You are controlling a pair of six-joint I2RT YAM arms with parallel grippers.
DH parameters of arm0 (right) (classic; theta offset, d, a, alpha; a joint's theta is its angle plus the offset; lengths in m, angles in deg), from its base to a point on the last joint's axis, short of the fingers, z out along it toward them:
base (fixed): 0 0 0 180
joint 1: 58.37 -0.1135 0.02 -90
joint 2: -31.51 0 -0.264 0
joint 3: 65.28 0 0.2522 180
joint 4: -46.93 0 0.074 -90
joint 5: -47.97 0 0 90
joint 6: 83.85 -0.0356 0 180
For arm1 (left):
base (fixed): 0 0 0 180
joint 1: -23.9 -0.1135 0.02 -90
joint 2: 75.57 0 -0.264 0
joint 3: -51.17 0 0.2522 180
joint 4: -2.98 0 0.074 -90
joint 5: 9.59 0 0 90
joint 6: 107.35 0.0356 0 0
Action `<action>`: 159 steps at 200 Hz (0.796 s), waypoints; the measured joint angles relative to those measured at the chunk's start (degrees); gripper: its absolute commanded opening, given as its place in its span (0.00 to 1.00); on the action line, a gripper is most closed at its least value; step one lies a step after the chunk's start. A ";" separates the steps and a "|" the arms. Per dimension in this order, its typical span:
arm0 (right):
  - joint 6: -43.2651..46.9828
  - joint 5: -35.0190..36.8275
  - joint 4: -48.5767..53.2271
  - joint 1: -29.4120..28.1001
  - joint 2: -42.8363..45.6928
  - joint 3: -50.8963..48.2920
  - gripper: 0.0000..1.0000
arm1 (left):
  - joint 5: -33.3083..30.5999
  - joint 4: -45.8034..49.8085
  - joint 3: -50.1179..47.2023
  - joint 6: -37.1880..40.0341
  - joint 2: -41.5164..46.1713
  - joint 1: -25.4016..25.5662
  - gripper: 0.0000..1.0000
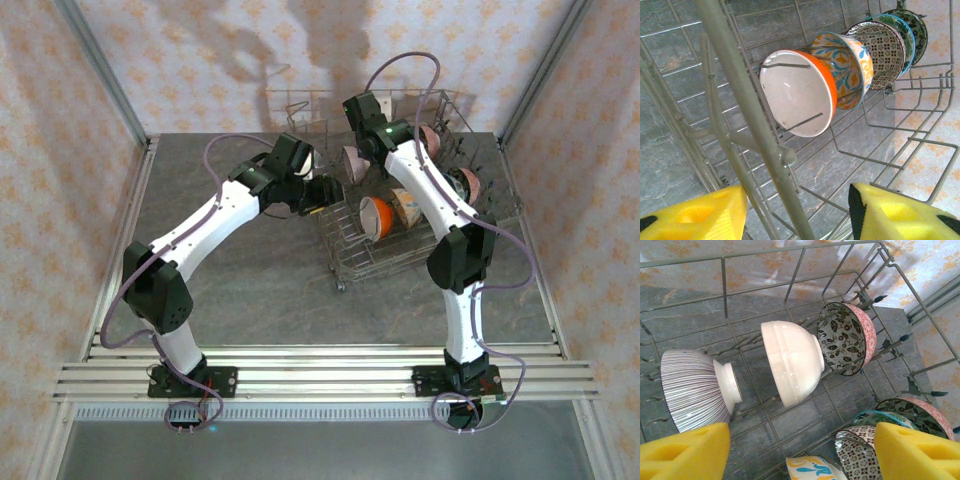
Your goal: Load the bowls into the dish rack
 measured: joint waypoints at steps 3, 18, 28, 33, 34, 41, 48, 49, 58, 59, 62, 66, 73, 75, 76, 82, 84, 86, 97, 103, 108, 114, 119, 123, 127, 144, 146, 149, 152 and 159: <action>-0.07 0.00 0.00 0.00 0.00 0.00 0.75 | 0.09 0.09 0.04 0.02 0.00 0.00 0.56; -0.11 0.00 0.00 0.00 0.00 0.00 0.75 | 0.44 0.61 0.37 0.02 0.00 0.02 0.55; -0.11 0.00 0.00 0.00 0.00 0.00 0.75 | 0.83 0.81 0.44 0.02 0.00 0.00 0.55; -0.13 0.00 0.00 0.00 0.00 0.00 0.75 | 0.90 1.01 0.50 0.02 0.00 0.00 0.55; -0.13 0.00 0.00 0.00 0.00 0.00 0.75 | 0.92 1.03 0.52 0.02 0.00 0.00 0.55; -0.31 0.00 0.00 0.00 0.00 0.00 0.75 | 1.14 1.55 0.83 0.07 0.00 0.04 0.55; -0.33 0.00 0.00 0.00 0.00 0.00 0.75 | 1.36 2.03 1.18 0.44 0.00 0.13 0.55; -0.33 0.00 0.00 0.00 0.00 0.00 0.75 | 1.38 2.10 1.22 0.46 0.00 0.13 0.55; -0.48 0.00 0.00 0.00 0.00 -0.09 0.75 | 1.70 2.34 1.84 0.76 0.00 0.44 0.55; -0.52 0.00 0.00 0.00 0.00 -0.11 0.75 | 1.73 2.32 1.88 0.81 0.00 0.46 0.55; -0.52 0.00 0.00 0.00 0.00 -0.13 0.75 | 1.90 2.25 2.01 0.92 0.00 0.63 0.54; -0.57 0.00 0.00 0.00 0.02 -0.20 0.75 | 2.08 2.27 2.27 0.98 0.00 0.79 0.54; -0.68 0.00 0.00 0.00 0.07 -0.37 0.75 | 2.47 2.29 2.60 1.05 0.00 1.11 0.54; -0.72 0.00 0.00 0.00 0.11 -0.44 0.75 | 2.60 2.32 2.71 1.05 0.00 1.18 0.54; -0.72 0.00 0.00 0.00 0.11 -0.46 0.75 | 2.64 2.32 2.78 1.05 0.00 1.20 0.54; -0.76 0.02 0.00 0.00 0.20 -0.70 0.75 | 2.78 2.32 3.02 1.07 0.00 1.42 0.54; -0.79 0.00 0.00 0.00 0.22 -0.79 0.75 | 2.78 2.32 3.06 1.05 0.00 1.49 0.54; -0.81 0.00 0.00 0.00 0.22 -0.83 0.75 | 2.80 2.29 3.10 1.05 0.00 1.53 0.54; -1.01 0.00 0.00 0.00 0.35 -1.07 0.75 | 2.80 2.29 3.17 1.05 0.00 1.79 0.53; -1.14 0.00 0.00 0.00 0.42 -1.18 0.75 | 2.80 2.29 3.17 1.03 0.00 1.88 0.52; -1.16 0.02 0.00 0.00 0.44 -1.18 0.75 | 2.80 2.32 3.17 1.05 0.00 1.88 0.51; -1.18 0.00 -0.02 0.00 0.44 -1.18 0.75 | 2.80 2.32 3.17 1.05 0.00 1.88 0.49; -1.18 0.02 0.00 0.00 0.44 -1.18 0.75 | 2.78 2.32 3.17 1.01 0.00 1.88 0.46; -1.18 0.02 -0.02 0.00 0.44 -1.18 0.75 | 2.78 2.34 3.17 1.01 0.00 1.88 0.44; -1.18 0.00 0.00 0.00 0.44 -1.18 0.75 | 2.78 2.40 3.17 1.07 0.00 1.88 0.42; -1.20 0.02 0.00 0.00 0.44 -1.18 0.75 | 2.49 2.86 3.10 0.83 -0.11 1.81 0.33; -1.20 0.02 0.00 0.00 0.44 -1.18 0.75 | 2.45 2.93 3.10 0.87 -0.11 1.81 0.32; -1.20 0.02 0.00 0.00 0.44 -1.18 0.75 | 2.32 2.97 3.08 1.01 -0.13 1.81 0.30; -1.22 0.02 0.00 0.00 0.44 -1.18 0.75 | 2.19 3.10 3.08 0.74 -0.15 1.81 0.29; -1.36 0.04 0.00 0.00 0.44 -1.18 0.75 | 1.81 3.39 3.08 0.74 -0.24 1.79 0.24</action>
